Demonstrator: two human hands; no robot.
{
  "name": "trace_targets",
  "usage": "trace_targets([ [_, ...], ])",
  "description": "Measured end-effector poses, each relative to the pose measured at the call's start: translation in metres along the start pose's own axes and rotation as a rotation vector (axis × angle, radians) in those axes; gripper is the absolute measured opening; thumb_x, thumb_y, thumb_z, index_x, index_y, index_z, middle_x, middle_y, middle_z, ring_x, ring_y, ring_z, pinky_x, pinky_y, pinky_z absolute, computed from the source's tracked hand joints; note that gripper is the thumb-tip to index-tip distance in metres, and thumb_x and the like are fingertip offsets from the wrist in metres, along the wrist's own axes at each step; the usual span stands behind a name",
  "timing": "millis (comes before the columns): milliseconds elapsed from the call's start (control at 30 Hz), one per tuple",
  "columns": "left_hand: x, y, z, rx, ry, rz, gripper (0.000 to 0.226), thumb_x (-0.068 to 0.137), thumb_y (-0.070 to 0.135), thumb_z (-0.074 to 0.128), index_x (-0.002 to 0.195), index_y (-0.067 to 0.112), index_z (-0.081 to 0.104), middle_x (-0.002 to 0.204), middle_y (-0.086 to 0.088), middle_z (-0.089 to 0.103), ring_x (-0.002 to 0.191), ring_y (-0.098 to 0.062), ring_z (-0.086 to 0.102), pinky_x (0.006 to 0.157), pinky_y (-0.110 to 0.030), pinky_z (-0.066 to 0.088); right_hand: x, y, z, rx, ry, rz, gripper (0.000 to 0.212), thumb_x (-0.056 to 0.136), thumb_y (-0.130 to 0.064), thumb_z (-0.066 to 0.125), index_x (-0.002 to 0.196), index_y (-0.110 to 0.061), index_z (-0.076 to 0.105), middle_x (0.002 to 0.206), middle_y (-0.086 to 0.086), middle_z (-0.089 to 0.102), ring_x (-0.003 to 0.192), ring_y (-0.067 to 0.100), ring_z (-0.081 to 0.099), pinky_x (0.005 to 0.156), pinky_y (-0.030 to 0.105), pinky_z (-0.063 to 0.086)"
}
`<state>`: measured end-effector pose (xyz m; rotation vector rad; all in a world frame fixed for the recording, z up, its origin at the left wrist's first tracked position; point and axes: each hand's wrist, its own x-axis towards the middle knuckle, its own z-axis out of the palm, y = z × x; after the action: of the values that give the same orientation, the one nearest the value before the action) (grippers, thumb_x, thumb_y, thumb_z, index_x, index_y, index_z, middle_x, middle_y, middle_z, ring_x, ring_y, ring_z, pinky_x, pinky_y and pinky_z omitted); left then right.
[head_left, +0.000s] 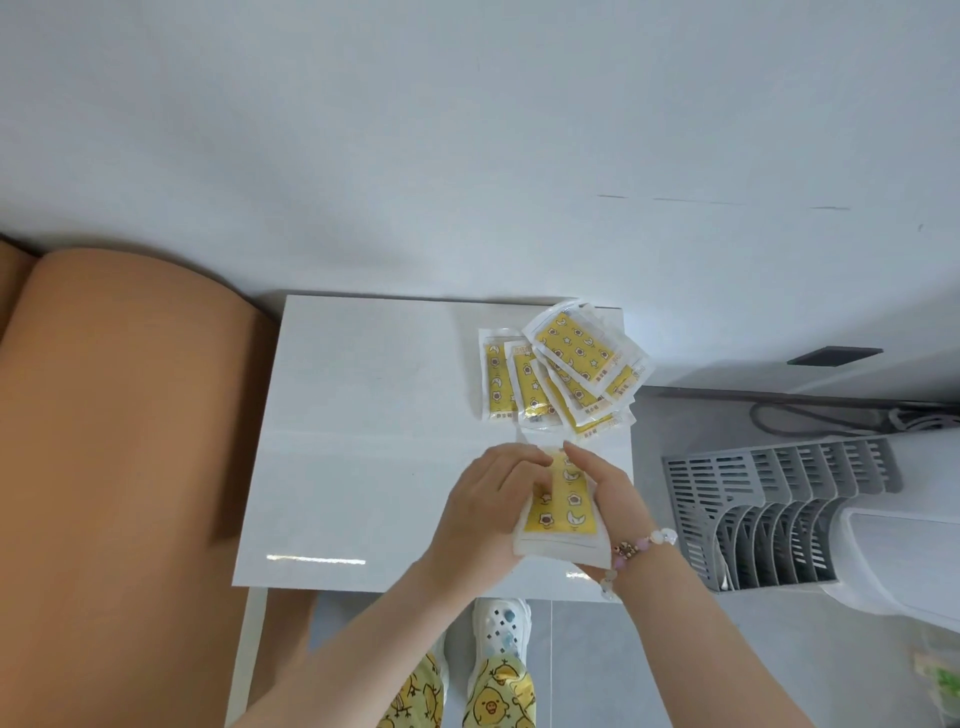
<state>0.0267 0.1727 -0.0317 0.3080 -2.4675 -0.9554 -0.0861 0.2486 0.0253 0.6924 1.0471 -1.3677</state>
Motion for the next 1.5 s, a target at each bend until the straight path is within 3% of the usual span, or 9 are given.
trace_targets([
  [167, 0.002, 0.008, -0.012, -0.468, -0.104, -0.332, 0.024, 0.063, 0.02, 0.073, 0.078, 0.029, 0.057, 0.097, 0.015, 0.061, 0.099, -0.003, 0.058, 0.082, -0.014, 0.046, 0.006, 0.008, -0.025, 0.03, -0.072, 0.053, 0.046, 0.065, -0.021, 0.061, 0.106, -0.002, 0.062, 0.095, 0.015, 0.065, 0.089, 0.031, 0.061, 0.087, 0.042, 0.049],
  [333, 0.018, -0.003, -0.031, -1.13, -0.374, -0.592, 0.016, 0.064, 0.017, 0.069, 0.057, 0.031, 0.066, 0.095, 0.003, 0.068, 0.099, -0.018, 0.062, 0.088, -0.04, 0.049, -0.007, -0.007, -0.05, -0.16, -0.076, 0.088, 0.062, 0.052, -0.03, 0.068, 0.106, 0.0, 0.064, 0.075, 0.011, 0.064, 0.057, 0.021, 0.06, 0.048, 0.026, 0.053],
  [433, -0.01, -0.051, 0.0, -0.868, -0.823, -0.805, 0.026, 0.059, 0.024, 0.088, 0.073, 0.016, 0.068, 0.087, -0.005, 0.063, 0.094, -0.019, 0.062, 0.089, -0.043, 0.053, -0.014, -0.01, -0.051, -0.364, -0.257, 0.166, 0.061, 0.047, -0.013, 0.069, 0.107, 0.001, 0.064, 0.069, 0.009, 0.065, 0.049, 0.017, 0.062, 0.043, 0.025, 0.051],
  [667, 0.056, 0.001, -0.028, -1.368, -1.146, -0.622, 0.006, 0.073, 0.024, 0.059, 0.075, 0.029, 0.062, 0.11, 0.01, 0.065, 0.105, -0.016, 0.058, 0.082, -0.032, 0.05, -0.013, 0.0, -0.038, -0.733, -0.451, 0.271, 0.057, 0.024, -0.016, 0.097, 0.077, -0.027, 0.078, 0.09, -0.001, 0.074, 0.084, 0.021, 0.07, 0.063, 0.032, 0.055],
  [933, 0.073, -0.048, -0.007, -0.822, -0.707, -0.955, 0.033, 0.089, -0.002, 0.056, 0.116, 0.017, 0.058, 0.096, 0.007, 0.062, 0.087, -0.006, 0.059, 0.084, -0.02, 0.048, -0.002, 0.012, -0.061, -0.423, -0.302, 0.151, 0.072, 0.025, -0.016, 0.098, 0.092, -0.003, 0.074, 0.093, 0.017, 0.073, 0.078, 0.029, 0.072, 0.06, 0.034, 0.057],
  [1033, 0.105, -0.068, 0.014, -0.618, -0.199, -1.355, 0.015, 0.085, -0.001, 0.052, 0.083, 0.012, 0.06, 0.068, -0.001, 0.052, 0.058, -0.013, 0.047, 0.063, -0.02, 0.044, -0.004, 0.014, -0.068, -0.34, -0.202, 0.118, 0.049, 0.047, 0.001, 0.086, 0.094, -0.001, 0.072, 0.09, 0.017, 0.073, 0.075, 0.029, 0.072, 0.057, 0.033, 0.057],
  [1133, 0.136, -0.07, 0.041, -0.479, 0.013, -1.372, 0.009, 0.084, 0.015, 0.058, 0.076, 0.012, 0.057, 0.064, -0.001, 0.056, 0.058, -0.018, 0.058, 0.07, -0.026, 0.054, -0.003, 0.017, -0.075, -0.224, -0.114, 0.089, 0.039, 0.062, 0.006, 0.076, 0.099, 0.002, 0.067, 0.089, 0.018, 0.073, 0.071, 0.029, 0.072, 0.053, 0.032, 0.057],
  [1300, 0.161, -0.038, 0.08, -0.297, -0.01, -1.344, 0.06, 0.08, 0.044, 0.068, 0.12, 0.009, 0.041, 0.118, -0.006, 0.055, 0.104, -0.026, 0.06, 0.074, -0.032, 0.049, -0.001, 0.022, -0.087, -0.118, 0.0, 0.011, 0.038, 0.068, 0.005, 0.059, 0.106, 0.002, 0.062, 0.089, 0.017, 0.073, 0.07, 0.028, 0.072, 0.052, 0.032, 0.058],
  [1500, 0.154, -0.035, 0.104, -0.002, -0.054, -1.361, 0.09, 0.068, 0.052, 0.077, 0.13, 0.007, 0.029, 0.13, -0.008, 0.04, 0.112, -0.024, 0.054, 0.082, -0.038, 0.049, 0.002, 0.017, -0.102, -0.047, 0.078, -0.065, 0.035, 0.068, 0.005, 0.058, 0.102, 0.001, 0.064, 0.091, 0.017, 0.073, 0.07, 0.028, 0.072, 0.055, 0.036, 0.059],
])
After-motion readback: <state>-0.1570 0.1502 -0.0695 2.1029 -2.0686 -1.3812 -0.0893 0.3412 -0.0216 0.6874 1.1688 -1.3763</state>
